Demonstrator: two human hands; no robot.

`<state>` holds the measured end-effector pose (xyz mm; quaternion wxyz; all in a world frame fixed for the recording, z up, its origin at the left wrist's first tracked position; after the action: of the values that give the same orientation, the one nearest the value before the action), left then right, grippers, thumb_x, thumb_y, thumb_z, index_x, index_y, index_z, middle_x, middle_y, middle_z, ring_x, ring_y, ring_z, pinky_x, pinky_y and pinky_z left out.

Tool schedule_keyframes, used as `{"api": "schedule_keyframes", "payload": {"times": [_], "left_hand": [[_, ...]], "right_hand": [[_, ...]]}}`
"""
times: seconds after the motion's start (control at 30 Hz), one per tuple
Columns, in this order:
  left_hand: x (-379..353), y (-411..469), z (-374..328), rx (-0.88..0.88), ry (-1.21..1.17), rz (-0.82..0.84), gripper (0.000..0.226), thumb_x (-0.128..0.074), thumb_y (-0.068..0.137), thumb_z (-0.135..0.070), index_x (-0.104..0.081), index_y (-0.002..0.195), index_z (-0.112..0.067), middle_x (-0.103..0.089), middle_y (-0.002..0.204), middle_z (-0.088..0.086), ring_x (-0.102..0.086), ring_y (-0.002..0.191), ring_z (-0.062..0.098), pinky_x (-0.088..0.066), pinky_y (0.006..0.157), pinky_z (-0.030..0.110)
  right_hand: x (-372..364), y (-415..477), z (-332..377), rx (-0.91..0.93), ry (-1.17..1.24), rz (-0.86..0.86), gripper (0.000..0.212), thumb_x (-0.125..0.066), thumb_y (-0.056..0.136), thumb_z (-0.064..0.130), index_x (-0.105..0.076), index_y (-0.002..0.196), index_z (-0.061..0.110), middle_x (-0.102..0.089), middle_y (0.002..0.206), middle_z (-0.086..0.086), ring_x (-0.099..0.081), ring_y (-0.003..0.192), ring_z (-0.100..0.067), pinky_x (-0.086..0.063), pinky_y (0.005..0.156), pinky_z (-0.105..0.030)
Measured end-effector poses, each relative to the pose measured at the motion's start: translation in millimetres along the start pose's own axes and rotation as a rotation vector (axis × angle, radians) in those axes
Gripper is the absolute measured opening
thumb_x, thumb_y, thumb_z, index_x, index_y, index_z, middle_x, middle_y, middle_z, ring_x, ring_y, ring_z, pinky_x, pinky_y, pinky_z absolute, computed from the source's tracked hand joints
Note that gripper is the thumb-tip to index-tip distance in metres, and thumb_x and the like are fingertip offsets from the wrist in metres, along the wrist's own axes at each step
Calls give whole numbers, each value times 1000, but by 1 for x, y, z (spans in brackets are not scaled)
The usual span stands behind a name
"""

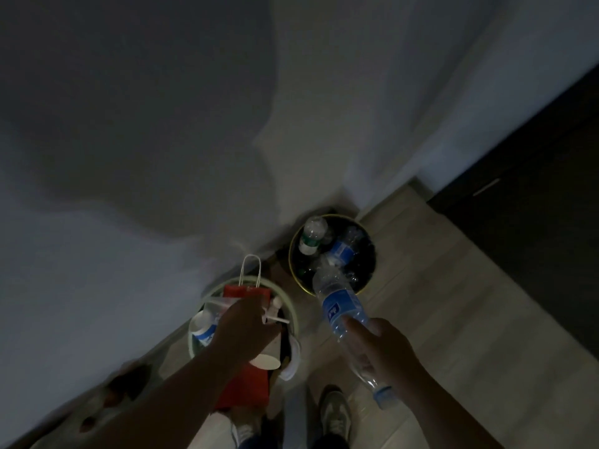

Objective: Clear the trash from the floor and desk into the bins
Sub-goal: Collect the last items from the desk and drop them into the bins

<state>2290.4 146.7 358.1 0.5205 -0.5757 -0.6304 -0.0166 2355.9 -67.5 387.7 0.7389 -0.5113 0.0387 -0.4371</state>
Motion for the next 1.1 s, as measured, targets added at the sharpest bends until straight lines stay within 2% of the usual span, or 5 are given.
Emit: {"api": "schedule_keyframes", "payload": {"times": [0.3, 0.47, 0.63, 0.77, 1.1], "left_hand": [[10, 16, -56, -135, -40, -10, 28, -67, 86, -21, -61, 112, -13, -68, 106, 1, -64, 97, 14, -51, 85, 30], [1, 26, -65, -124, -26, 12, 32, -66, 85, -22, -60, 115, -12, -67, 108, 0, -61, 93, 10, -50, 85, 27], [-8, 34, -62, -155, 1, 36, 32, -66, 86, -27, -59, 115, -15, -67, 107, -4, -54, 83, 0, -33, 62, 4], [-13, 36, -59, -180, 10, 26, 31, -66, 86, -25, -58, 114, -15, -65, 106, -5, -50, 78, -6, -31, 62, 2], [-17, 44, -44, -153, -2, 19, 26, -67, 85, -25, -61, 108, -15, -68, 106, -1, -62, 91, 7, -50, 78, 20]], "right_hand": [[53, 7, -8, -283, 685, 250, 43, -75, 76, 33, -60, 104, 4, -56, 65, -6, -44, 55, -17, -41, 49, -27], [65, 25, -21, -263, 708, 234, 33, -74, 77, 27, -54, 88, 3, -42, 51, -2, -39, 40, -16, -40, 46, -28], [72, 41, -38, -223, 642, 73, 62, -67, 86, 21, -42, 130, -16, -48, 75, -12, -50, 70, -30, -47, 66, -40], [78, 52, -45, -167, 482, -83, 51, -73, 78, 42, -58, 111, 5, -62, 105, -17, -67, 91, -37, -56, 83, -53], [58, 84, -28, -90, 183, -75, 40, -63, 84, 47, -54, 107, 16, -63, 90, -7, -66, 71, -20, -47, 52, -25]]}}
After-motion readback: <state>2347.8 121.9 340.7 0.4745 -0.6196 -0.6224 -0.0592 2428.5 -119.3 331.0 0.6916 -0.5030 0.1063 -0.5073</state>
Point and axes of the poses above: each hand's wrist, its own y-axis towards the middle knuckle, its own x-axis out of the back of the hand, z = x × y, the point moved 1 cm from there along y, towards the middle knuckle
